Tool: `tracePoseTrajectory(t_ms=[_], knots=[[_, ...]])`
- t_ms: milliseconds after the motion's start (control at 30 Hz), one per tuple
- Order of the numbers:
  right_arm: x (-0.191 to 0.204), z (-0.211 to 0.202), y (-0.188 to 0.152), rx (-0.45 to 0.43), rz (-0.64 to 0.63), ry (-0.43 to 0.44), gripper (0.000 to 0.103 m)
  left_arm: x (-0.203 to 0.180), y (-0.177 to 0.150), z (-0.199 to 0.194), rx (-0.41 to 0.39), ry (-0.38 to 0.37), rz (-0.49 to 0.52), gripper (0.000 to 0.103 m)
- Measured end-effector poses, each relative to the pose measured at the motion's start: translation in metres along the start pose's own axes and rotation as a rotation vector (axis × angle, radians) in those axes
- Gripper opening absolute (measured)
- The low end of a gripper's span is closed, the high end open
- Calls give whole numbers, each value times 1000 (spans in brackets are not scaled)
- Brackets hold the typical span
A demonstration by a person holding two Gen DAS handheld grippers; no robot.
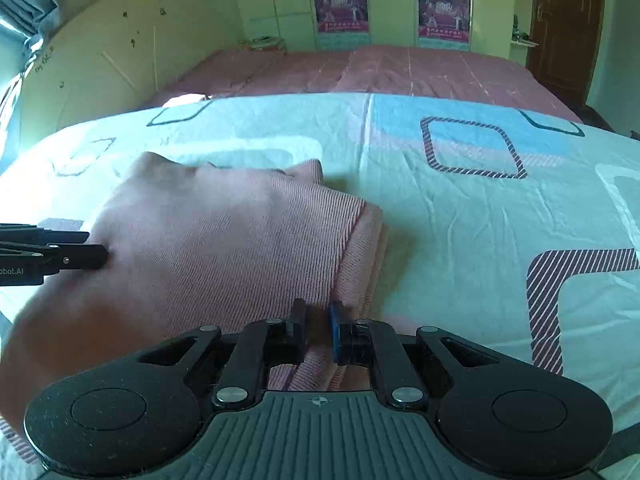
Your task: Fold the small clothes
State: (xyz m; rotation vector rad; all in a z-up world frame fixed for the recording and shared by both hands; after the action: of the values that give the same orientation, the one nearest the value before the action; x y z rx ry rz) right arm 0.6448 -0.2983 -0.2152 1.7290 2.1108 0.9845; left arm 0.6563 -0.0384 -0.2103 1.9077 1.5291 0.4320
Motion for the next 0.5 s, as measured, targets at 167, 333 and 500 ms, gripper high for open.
tracePoseTrajectory(t_ms=[167, 333, 500], knots=[[4, -14, 7, -33, -20, -16, 10, -4, 18, -18, -58, -20, 60, 41], [6, -7, 24, -48, -18, -10, 9, 17, 38, 17, -4, -37, -3, 42], [-1, 12, 29, 4, 16, -60, 10, 12, 45, 38, 4, 9, 50, 45]])
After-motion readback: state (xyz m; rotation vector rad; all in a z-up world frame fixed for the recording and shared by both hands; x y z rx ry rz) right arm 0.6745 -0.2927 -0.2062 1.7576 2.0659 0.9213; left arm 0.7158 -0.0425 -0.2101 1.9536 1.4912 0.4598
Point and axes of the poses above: each gripper's, at about its wrist camera, not at the fingertips, and z roughly the way its jaws point, x to its left, y to its top, the point moved 7 cm from there along z, roughly the way its jaws point, and after that the axes turned 1 degree about z, right-handed, at the moved point
